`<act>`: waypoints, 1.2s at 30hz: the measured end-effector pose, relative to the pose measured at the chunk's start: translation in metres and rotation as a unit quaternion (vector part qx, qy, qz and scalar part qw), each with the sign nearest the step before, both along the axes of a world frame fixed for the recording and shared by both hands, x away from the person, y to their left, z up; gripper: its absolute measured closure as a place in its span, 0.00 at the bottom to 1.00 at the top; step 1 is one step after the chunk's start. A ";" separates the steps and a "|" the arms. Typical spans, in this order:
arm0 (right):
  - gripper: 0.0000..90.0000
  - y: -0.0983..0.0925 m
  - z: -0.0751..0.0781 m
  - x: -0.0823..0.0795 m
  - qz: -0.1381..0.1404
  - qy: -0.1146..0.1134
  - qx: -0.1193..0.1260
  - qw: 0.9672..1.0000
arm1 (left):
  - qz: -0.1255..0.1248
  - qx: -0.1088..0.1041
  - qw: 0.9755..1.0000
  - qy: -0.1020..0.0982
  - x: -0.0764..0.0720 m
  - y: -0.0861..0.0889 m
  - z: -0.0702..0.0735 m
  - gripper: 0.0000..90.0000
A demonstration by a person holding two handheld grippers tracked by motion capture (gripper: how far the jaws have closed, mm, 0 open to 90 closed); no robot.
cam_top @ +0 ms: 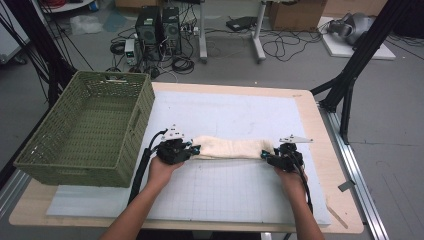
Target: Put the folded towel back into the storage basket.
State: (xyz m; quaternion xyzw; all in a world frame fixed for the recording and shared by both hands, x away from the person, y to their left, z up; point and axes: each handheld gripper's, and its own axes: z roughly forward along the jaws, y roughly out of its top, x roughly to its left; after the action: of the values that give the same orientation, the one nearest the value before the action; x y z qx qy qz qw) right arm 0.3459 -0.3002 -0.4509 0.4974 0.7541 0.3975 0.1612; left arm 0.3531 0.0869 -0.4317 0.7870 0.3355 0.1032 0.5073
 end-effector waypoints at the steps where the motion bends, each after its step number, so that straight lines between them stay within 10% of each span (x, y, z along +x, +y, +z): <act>1: 0.80 0.000 0.000 0.000 0.004 0.002 0.004 1.000 | 0.000 0.000 1.000 0.000 0.000 0.000 0.000 0.90; 13: 0.89 -0.001 0.007 -0.010 0.021 -0.017 0.005 1.000 | -0.006 -0.012 1.000 -0.015 -0.013 0.004 0.005 0.90; 36: 0.89 0.005 0.038 -0.027 0.069 -0.124 0.028 0.989 | -0.019 -0.053 0.996 -0.072 -0.049 0.032 0.038 0.90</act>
State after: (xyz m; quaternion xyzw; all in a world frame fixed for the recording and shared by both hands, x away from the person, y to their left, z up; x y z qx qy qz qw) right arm 0.3192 -0.2952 -0.4129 0.3955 0.7493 0.4871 0.2118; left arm 0.3042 0.1192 -0.3937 0.7559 0.2880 0.1318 0.5730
